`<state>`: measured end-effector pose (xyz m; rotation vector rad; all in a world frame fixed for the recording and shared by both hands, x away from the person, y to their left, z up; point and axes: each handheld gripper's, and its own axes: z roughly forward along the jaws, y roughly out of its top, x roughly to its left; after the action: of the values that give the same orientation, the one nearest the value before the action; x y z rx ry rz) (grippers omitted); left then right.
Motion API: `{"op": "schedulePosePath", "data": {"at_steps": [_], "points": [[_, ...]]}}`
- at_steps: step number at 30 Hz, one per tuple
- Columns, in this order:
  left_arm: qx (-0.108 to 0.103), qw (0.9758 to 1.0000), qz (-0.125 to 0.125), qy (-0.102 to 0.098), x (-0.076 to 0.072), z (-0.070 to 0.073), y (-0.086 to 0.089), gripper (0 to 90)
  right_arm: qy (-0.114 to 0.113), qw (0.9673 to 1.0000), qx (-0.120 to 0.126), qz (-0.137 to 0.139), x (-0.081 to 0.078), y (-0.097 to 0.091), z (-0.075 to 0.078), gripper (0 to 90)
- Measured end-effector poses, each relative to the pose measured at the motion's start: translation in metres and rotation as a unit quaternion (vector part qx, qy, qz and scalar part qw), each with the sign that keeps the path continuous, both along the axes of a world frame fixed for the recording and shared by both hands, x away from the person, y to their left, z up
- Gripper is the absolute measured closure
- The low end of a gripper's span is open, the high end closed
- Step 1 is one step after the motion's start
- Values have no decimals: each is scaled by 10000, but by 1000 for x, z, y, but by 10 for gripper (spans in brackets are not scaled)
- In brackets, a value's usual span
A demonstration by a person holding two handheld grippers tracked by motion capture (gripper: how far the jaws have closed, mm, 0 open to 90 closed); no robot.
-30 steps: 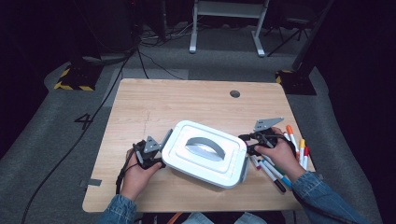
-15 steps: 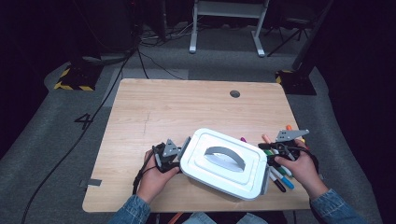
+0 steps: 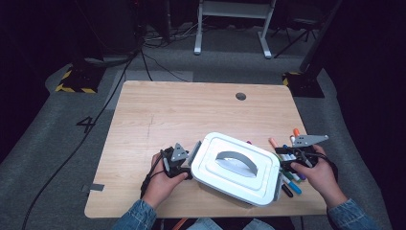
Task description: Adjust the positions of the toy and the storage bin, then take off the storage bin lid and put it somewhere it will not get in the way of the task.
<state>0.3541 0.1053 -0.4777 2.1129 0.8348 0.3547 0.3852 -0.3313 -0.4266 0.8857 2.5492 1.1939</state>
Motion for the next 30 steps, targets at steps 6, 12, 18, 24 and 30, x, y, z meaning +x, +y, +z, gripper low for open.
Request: {"op": "schedulePosePath", "data": {"at_steps": [6,12,18,24,30], "points": [[113,9999,32,59,-9,2,10,306,-92,9998,-37,-160,-5,-12,19,425],[115,9998,180,58,-11,4,23,304,-200,9996,84,-183,-9,-14,44,413],[112,9992,335,192,-13,2,37,296,-306,9992,257,18,-14,1,69,373],[168,9982,478,324,-17,-4,50,292,-298,9977,450,399,-19,30,80,210],[261,9968,636,411,-21,-12,60,293,-335,9944,357,933,-30,62,88,290]]}}
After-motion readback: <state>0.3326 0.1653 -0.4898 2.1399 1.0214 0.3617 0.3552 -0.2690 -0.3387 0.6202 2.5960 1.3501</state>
